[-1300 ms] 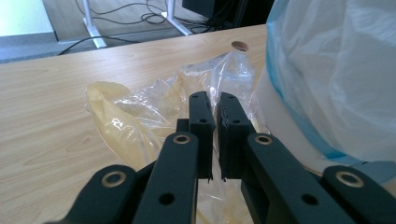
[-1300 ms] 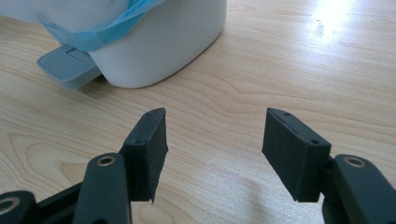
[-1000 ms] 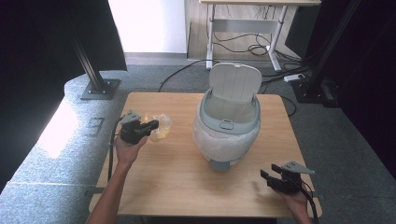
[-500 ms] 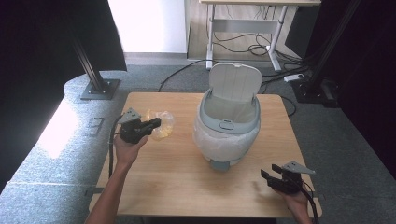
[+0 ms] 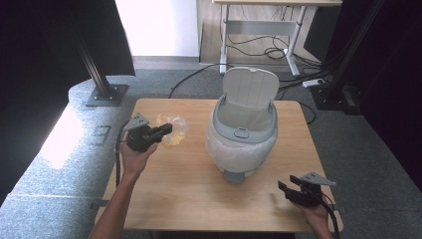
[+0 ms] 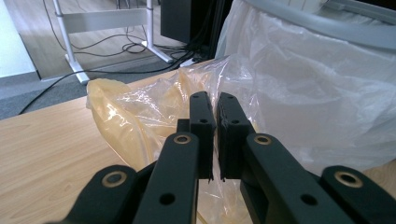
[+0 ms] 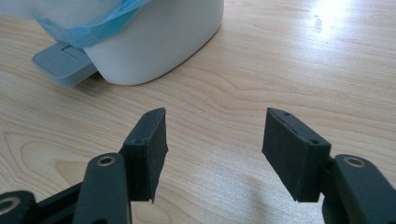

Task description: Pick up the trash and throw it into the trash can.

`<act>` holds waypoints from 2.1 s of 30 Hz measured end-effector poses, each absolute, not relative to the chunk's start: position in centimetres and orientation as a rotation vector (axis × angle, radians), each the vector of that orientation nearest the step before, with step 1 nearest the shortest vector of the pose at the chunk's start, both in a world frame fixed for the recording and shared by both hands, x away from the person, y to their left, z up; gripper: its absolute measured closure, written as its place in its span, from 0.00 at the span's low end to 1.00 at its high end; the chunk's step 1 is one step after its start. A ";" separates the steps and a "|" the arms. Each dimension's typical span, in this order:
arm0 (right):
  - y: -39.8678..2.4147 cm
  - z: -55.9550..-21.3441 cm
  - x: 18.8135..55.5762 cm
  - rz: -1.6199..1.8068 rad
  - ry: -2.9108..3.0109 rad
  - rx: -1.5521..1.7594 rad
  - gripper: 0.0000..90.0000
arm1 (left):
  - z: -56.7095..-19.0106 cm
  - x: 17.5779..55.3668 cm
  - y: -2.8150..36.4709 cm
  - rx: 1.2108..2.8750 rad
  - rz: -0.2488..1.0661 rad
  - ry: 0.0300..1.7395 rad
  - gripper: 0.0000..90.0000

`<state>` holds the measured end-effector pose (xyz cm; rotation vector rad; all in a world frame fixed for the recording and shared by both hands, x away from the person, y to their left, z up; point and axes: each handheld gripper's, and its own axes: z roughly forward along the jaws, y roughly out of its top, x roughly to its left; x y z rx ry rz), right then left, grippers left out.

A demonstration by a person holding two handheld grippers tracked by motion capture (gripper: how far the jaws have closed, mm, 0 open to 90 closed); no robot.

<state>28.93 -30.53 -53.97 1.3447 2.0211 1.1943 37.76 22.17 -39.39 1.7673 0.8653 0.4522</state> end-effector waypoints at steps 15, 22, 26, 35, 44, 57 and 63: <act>-30.5 -54.0 28.9 1.192 2.023 1.343 0.44 | -37.5 37.4 21.6 1.748 0.446 0.825 0.96; -30.4 -54.0 28.9 1.187 2.026 1.346 0.44 | -36.2 37.2 21.1 1.745 0.448 0.797 0.96; -30.5 -54.1 28.9 1.186 2.026 1.346 0.44 | -35.6 37.2 20.7 1.743 0.448 0.783 0.96; -30.5 -54.1 28.9 1.185 2.027 1.348 0.44 | -34.8 37.1 19.8 1.747 0.449 0.760 0.96; -30.5 -54.2 29.0 1.179 2.026 1.351 0.44 | -33.8 37.1 19.2 1.745 0.445 0.735 0.96; -30.5 -54.2 29.0 1.177 2.026 1.352 0.44 | -31.8 37.1 17.8 1.742 0.442 0.692 0.96; -30.6 -54.2 29.0 1.176 2.026 1.354 0.44 | -31.1 37.3 17.2 1.743 0.444 0.677 0.95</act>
